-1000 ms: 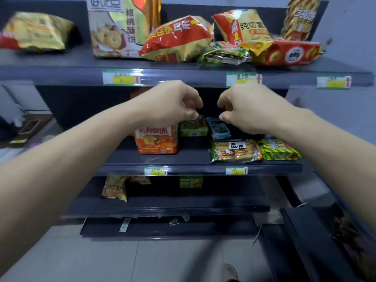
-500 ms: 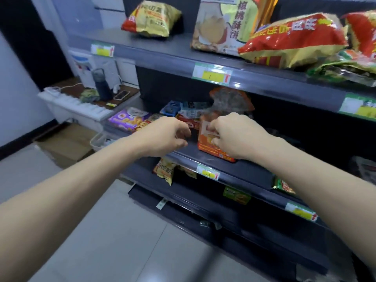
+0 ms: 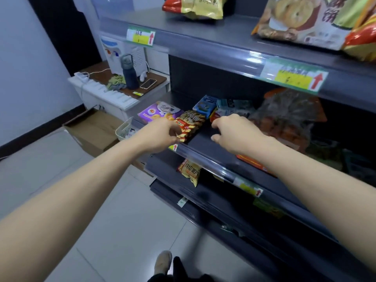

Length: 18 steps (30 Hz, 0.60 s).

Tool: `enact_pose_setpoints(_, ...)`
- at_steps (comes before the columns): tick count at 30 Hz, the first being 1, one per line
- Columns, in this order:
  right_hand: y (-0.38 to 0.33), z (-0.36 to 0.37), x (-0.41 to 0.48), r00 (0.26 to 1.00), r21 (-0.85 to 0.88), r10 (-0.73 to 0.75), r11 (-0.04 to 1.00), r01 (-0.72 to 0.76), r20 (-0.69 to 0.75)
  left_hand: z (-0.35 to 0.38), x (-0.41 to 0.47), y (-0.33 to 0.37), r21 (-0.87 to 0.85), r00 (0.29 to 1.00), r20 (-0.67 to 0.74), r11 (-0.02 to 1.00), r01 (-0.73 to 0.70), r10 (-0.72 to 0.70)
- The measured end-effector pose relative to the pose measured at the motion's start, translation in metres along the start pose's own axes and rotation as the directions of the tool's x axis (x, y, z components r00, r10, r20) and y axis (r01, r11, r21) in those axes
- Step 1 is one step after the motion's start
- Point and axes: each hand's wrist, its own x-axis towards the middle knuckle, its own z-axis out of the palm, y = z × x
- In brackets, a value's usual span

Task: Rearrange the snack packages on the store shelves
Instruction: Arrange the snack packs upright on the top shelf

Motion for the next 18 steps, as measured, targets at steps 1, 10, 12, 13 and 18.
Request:
enact_pose_setpoints(1,-0.003,0.004,0.011,1.0,0.02,0.028,0.999,-0.028,0.01,0.001,0.011,-0.009,-0.001,1.0,0.009,1.0,-0.012,0.012)
enact_pose_setpoints(10,-0.042,0.053,0.118,0.962,0.216,0.258,0.938,-0.271,0.088,0.006,0.112,-0.094,-0.017,0.995,0.096,1.0,-0.016,0.017)
enact_pose_setpoints(12,-0.048,0.062,0.135,0.951,0.247,0.287,0.919,-0.308,0.115,0.012,0.13,-0.101,-0.014,0.993,0.111,0.999,-0.03,0.032)
enact_pose_setpoints(13,-0.05,0.066,0.143,0.946,0.262,0.298,0.91,-0.322,0.129,0.015,0.138,-0.103,-0.016,0.992,0.121,0.999,-0.038,0.039)
enact_pose_setpoints(18,-0.055,0.083,0.173,0.909,0.323,0.368,0.851,-0.414,0.195,0.031,0.171,-0.11,0.01,0.984,0.174,0.999,-0.043,0.04)
